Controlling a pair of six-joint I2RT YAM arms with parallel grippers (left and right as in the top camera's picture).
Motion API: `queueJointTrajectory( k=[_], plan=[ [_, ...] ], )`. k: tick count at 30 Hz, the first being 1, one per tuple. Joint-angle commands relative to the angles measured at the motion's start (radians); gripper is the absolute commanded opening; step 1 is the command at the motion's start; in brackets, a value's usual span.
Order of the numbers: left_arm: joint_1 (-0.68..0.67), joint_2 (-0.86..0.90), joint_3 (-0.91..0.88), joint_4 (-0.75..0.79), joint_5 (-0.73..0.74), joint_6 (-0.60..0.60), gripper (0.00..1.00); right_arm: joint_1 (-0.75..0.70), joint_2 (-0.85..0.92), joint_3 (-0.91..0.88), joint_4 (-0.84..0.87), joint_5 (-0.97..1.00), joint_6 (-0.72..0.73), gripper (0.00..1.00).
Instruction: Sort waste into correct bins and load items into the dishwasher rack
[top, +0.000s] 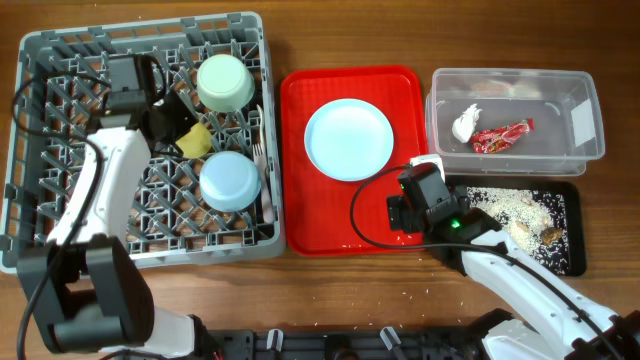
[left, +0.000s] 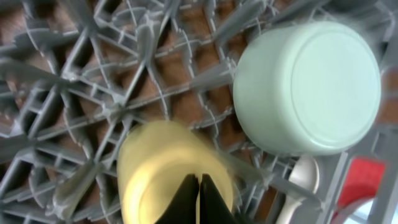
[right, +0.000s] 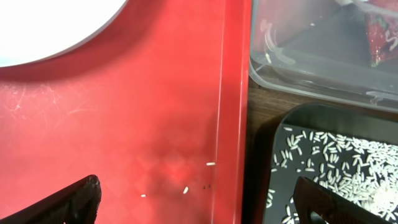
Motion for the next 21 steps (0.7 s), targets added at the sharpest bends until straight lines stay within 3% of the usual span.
queueJointTrajectory(
  k=[1,5,8,12,14,17,21],
  plan=[
    [-0.002,0.180,-0.009,-0.007,0.025,0.016,0.04,-0.001,0.000,0.009,0.002,-0.006,-0.004,1.00],
    [-0.002,0.082,0.038,-0.012,0.083,0.015,0.04,-0.001,0.000,0.009,0.002,-0.006,-0.004,1.00],
    [-0.019,-0.129,0.066,0.007,0.306,0.011,0.08,-0.001,0.000,0.009,0.002,-0.006,-0.004,1.00],
    [-0.219,-0.309,0.066,-0.012,0.331,0.012,0.22,-0.001,0.000,0.009,0.002,-0.006,-0.005,1.00],
    [-0.352,-0.280,0.065,-0.029,0.270,0.011,0.30,0.000,0.000,0.009,0.002,-0.006,-0.004,1.00],
    [-0.543,-0.163,0.064,-0.029,0.118,0.011,0.31,-0.001,0.000,0.009,0.002,-0.006,-0.004,1.00],
    [-0.695,0.054,0.064,0.003,0.005,0.010,0.35,-0.001,0.000,0.009,0.002,-0.006,-0.004,1.00]
  ],
)
